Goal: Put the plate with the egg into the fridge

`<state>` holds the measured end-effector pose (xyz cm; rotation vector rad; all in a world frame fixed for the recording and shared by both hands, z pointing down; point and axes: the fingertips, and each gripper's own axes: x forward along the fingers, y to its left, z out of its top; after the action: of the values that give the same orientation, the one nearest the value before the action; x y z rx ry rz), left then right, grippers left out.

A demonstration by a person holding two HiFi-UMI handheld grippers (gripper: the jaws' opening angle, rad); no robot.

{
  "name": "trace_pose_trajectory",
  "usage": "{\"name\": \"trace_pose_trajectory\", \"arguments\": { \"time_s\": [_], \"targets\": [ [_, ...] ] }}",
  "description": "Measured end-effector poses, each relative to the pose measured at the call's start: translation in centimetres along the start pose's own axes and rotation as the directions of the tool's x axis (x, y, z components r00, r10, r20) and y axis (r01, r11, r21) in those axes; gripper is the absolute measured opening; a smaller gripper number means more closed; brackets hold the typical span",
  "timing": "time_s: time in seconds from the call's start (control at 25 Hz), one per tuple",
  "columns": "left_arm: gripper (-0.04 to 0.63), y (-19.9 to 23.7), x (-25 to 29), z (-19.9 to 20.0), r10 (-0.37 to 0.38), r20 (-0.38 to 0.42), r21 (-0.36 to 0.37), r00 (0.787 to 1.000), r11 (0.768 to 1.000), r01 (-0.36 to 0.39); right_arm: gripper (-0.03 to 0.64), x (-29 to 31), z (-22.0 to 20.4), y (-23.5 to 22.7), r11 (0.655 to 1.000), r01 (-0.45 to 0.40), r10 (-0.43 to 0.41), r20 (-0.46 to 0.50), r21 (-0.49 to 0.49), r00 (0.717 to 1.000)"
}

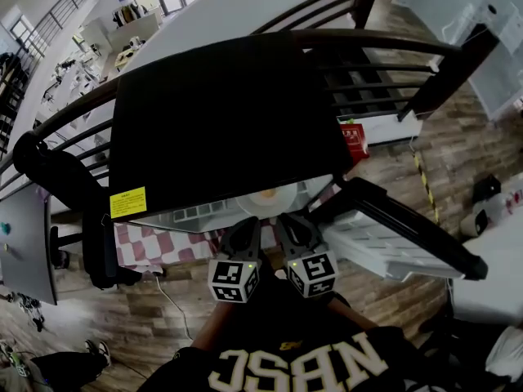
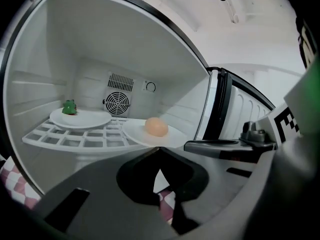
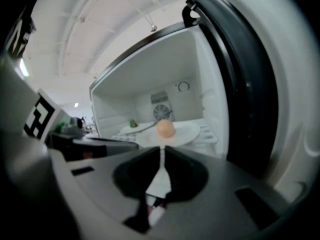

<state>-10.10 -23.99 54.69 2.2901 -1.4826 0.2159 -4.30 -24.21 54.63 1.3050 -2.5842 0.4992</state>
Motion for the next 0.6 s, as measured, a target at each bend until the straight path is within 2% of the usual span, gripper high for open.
{"name": "trace_pose_trajectory", "arguments": {
  "time_s": [0.6],
  "targets": [
    [0.020, 2.1, 2.6, 2.1, 0.001, -0.008, 0.007, 1.000, 1.000, -0.001, 0.043, 3.3, 1.3, -1.7, 0.999, 0.028, -0.028, 0.007, 0.027, 1.000]
  ]
}}
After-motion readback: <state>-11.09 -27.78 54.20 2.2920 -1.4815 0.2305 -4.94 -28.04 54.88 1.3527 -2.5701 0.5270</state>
